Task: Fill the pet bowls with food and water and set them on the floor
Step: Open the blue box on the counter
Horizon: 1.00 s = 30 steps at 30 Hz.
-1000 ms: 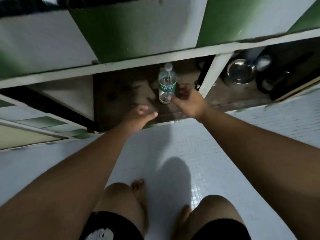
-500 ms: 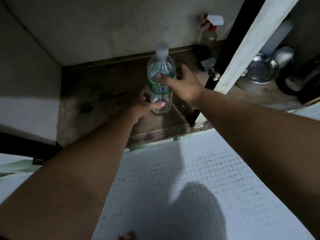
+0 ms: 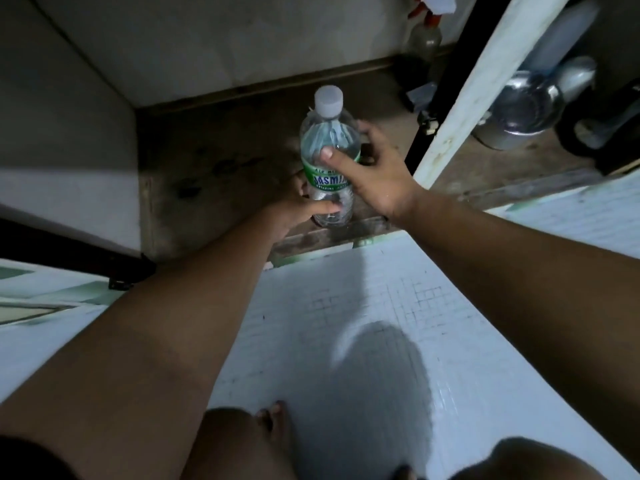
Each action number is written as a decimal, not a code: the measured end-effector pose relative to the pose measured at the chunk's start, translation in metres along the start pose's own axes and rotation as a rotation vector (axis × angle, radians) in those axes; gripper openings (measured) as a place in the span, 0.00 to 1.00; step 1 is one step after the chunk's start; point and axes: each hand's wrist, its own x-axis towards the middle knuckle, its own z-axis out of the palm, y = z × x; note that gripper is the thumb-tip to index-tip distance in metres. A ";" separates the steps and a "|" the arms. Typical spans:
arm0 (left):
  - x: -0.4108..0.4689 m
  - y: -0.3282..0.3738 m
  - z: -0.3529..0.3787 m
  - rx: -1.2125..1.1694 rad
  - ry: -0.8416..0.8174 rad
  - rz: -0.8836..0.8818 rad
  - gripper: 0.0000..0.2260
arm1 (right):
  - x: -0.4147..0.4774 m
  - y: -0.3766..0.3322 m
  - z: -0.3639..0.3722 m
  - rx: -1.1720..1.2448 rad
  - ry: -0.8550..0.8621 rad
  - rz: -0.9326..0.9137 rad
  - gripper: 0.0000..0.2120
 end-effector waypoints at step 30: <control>-0.467 0.357 0.009 -0.027 -0.173 0.167 0.25 | -0.354 -0.447 -0.040 -0.167 0.183 -0.142 0.34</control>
